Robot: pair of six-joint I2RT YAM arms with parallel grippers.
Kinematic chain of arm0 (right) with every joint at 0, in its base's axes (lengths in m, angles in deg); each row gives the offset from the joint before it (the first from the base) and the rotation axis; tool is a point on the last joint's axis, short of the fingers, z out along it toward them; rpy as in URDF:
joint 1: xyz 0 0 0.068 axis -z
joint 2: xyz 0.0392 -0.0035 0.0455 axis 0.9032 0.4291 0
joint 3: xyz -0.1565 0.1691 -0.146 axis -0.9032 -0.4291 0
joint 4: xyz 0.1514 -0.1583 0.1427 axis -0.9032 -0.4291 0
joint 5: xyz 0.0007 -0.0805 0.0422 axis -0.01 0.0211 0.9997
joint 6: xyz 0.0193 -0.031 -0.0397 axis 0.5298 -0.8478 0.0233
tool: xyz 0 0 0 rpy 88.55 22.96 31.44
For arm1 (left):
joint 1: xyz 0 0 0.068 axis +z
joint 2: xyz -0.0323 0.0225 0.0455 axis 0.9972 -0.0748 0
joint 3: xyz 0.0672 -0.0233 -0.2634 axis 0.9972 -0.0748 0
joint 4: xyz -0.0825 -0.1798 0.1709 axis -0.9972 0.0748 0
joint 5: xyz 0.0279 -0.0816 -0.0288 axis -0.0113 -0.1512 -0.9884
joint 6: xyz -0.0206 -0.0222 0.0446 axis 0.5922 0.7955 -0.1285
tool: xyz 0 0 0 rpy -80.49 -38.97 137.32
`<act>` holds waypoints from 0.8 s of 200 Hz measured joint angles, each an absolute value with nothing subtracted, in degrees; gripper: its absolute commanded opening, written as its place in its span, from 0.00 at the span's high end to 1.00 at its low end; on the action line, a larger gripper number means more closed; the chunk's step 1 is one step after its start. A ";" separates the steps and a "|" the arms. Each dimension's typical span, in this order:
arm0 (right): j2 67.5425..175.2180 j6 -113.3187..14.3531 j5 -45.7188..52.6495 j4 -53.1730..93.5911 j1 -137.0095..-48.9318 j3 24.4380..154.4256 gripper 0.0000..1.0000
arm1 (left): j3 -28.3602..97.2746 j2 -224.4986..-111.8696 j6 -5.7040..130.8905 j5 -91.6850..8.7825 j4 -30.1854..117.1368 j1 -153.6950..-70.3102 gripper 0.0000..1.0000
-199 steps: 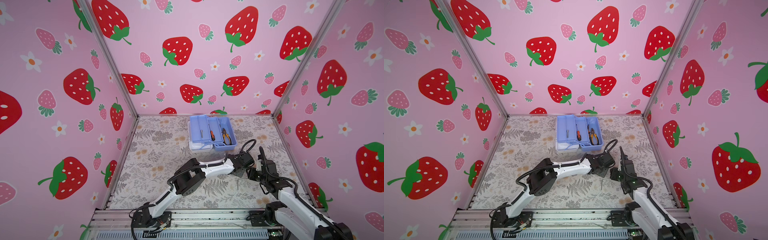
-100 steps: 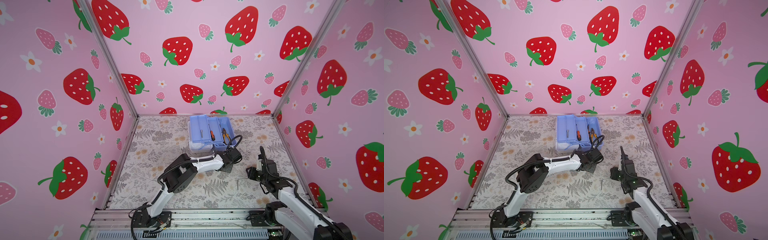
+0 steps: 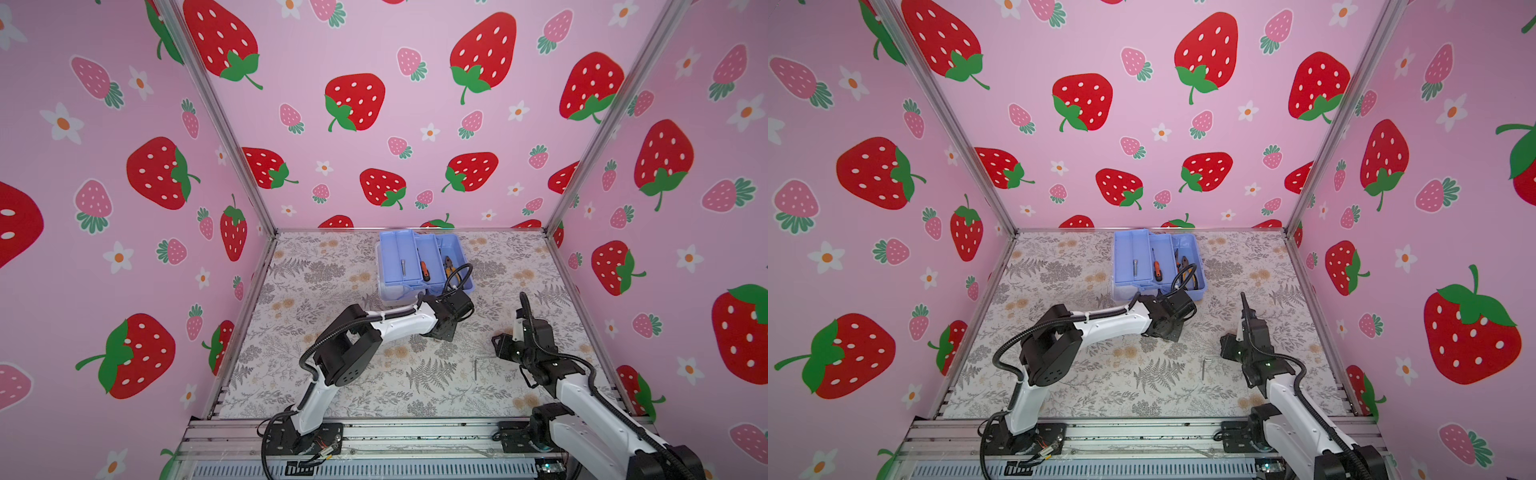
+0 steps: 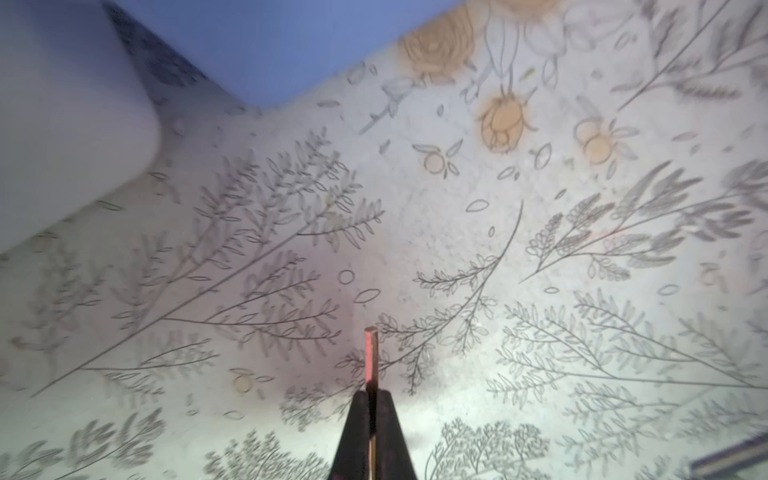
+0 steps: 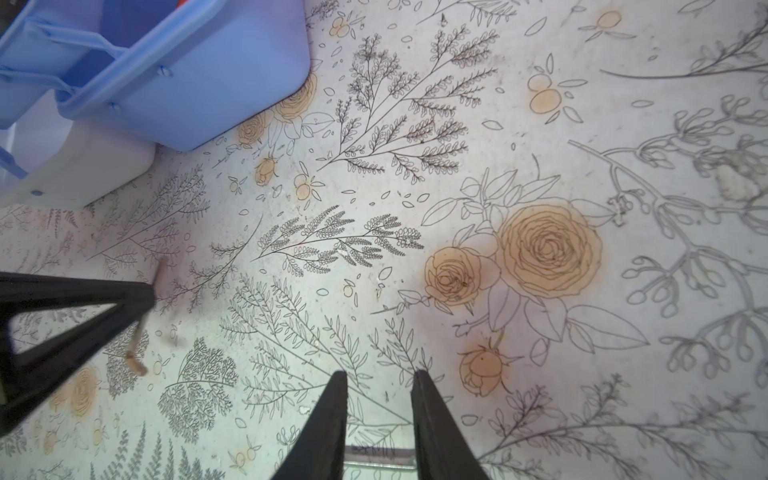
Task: Pack the tool kit
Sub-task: 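Lift the copper hex key with the left gripper and carry it to the box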
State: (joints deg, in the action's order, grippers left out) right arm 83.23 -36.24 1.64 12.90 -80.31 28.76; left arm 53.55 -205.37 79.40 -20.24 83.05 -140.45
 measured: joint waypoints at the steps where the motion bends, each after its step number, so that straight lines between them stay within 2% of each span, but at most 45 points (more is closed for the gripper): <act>1: 83.23 -36.27 1.64 12.90 -80.31 28.76 0.70 | 53.55 -205.17 79.40 -20.24 83.09 -140.37 1.00; 63: 83.47 -36.79 1.84 12.92 -80.16 28.74 0.70 | 54.00 -193.13 79.22 -20.38 84.14 -133.98 1.00; 160: 84.06 -36.94 1.86 13.10 -80.05 28.71 0.70 | 56.43 -188.93 77.91 -21.21 85.28 -126.42 1.00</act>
State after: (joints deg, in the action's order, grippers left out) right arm 84.06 -36.94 1.86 13.10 -80.05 28.71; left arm 56.43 -188.93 77.91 -21.21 85.28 -126.42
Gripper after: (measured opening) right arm 0.303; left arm 0.059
